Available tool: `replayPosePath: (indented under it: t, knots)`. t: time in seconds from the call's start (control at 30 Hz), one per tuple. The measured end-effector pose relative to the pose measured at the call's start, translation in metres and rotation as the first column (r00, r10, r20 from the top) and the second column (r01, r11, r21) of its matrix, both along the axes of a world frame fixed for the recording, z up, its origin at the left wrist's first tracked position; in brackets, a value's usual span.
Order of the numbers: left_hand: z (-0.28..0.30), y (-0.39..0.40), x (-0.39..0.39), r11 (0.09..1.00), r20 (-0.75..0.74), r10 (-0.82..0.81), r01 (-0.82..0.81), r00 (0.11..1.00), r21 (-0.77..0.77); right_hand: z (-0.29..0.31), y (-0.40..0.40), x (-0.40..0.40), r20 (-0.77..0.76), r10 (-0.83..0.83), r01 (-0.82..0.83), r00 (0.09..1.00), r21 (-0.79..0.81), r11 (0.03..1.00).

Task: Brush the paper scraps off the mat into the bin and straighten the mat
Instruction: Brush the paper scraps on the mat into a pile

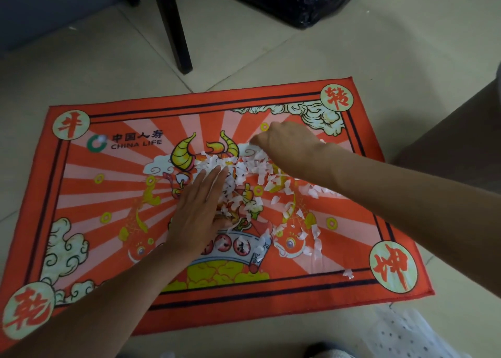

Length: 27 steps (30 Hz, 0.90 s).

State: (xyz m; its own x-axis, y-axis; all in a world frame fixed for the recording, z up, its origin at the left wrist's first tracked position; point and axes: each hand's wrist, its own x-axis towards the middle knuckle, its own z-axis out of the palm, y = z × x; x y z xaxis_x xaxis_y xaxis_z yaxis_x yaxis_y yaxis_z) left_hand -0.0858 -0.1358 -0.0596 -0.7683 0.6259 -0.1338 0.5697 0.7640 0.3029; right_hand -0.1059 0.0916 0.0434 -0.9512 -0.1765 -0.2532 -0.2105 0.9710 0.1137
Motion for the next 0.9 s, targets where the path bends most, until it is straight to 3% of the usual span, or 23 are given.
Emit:
replayPosePath:
  t: [0.3,0.57,0.9]
  knots:
    - [0.002,-0.002,0.0,1.0,-0.009,-0.017,0.017,1.0,-0.007,-0.008,-0.021,0.029,-0.005,0.139,-0.139,0.99,-0.028,0.99]
    - [0.0,0.002,-0.002,1.0,-0.015,0.013,-0.013,1.0,0.014,0.001,-0.038,0.035,0.008,0.119,-0.118,0.993,-0.082,0.99]
    - [-0.003,0.0,-0.003,1.0,-0.03,0.016,-0.016,0.999,-0.014,0.013,0.006,0.016,-0.027,-0.079,0.078,0.997,-0.036,0.996]
